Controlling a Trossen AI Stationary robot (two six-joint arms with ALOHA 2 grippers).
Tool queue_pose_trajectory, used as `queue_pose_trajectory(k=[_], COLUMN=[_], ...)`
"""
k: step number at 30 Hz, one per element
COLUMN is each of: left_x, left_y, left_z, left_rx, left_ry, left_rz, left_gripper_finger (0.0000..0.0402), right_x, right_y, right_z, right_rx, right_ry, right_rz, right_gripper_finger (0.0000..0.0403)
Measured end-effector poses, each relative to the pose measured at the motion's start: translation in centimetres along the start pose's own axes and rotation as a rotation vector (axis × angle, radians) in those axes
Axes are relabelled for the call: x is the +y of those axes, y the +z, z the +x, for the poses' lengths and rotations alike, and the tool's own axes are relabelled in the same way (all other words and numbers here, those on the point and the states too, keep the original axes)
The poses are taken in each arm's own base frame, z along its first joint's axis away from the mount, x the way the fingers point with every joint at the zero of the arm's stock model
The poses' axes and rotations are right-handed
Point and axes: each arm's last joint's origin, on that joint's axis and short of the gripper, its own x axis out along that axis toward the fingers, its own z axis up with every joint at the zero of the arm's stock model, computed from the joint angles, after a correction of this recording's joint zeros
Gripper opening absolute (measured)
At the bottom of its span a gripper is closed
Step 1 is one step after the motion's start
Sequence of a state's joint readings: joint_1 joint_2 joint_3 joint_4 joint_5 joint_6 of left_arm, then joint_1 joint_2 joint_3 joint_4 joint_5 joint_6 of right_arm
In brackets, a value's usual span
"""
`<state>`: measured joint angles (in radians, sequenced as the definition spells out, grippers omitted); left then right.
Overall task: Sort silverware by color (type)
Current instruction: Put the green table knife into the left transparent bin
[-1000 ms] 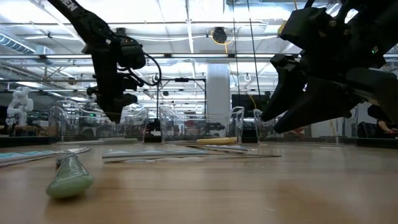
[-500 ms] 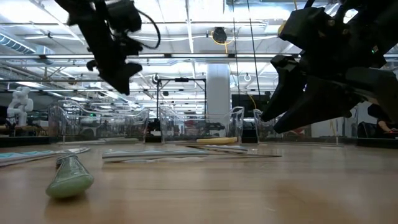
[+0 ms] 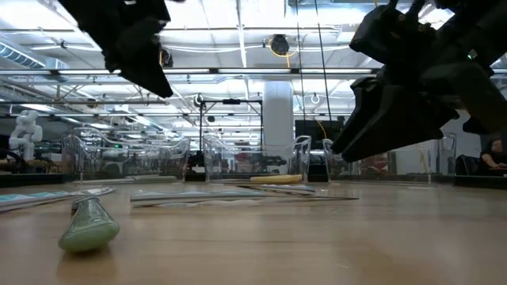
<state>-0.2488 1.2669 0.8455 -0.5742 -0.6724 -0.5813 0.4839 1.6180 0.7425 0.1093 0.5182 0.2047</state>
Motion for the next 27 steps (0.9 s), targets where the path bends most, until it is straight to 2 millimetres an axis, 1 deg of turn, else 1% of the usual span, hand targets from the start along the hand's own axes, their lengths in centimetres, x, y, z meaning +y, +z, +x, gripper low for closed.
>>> queue_pose_trajectory(k=[5,9,12,15,17,22,27], left_x=[-3.9,-6.9,-8.2,-8.7,-8.9,-10.0,-12.2], left_y=[-1.8,-3.5,-4.3,-4.6,-4.5,-4.5,-6.3], left_z=[-1.3,-2.0,-2.5,-3.0,-3.1,-3.7,-3.3], left_rx=[-0.052,-0.086,-0.106,-0.110,-0.114,-0.147,-0.138], left_ry=[-0.118,-0.211,-0.260,-0.292,-0.327,-0.429,-0.509], left_rz=[0.117,0.232,0.259,0.230,0.213,0.239,0.353], left_gripper_finger=[0.0120,0.0120,0.0120,0.0120,0.0120,0.0120,0.0122], right_x=[0.2,0.8,1.3,1.7,1.9,3.1,5.0], right_y=[0.1,0.8,1.4,1.7,1.7,1.3,0.9], right_z=[-0.1,-0.4,-0.7,-1.0,-1.1,-1.8,-2.2], right_rx=[-0.017,-0.089,-0.151,-0.186,-0.190,-0.185,-0.218], right_ry=[0.010,0.044,0.077,0.097,0.106,0.145,0.208], right_rz=[0.141,0.208,0.235,0.245,0.246,0.267,0.264], right_gripper_finger=[0.0162,0.0162,0.0162,0.0162,0.0162,0.0162,0.0162])
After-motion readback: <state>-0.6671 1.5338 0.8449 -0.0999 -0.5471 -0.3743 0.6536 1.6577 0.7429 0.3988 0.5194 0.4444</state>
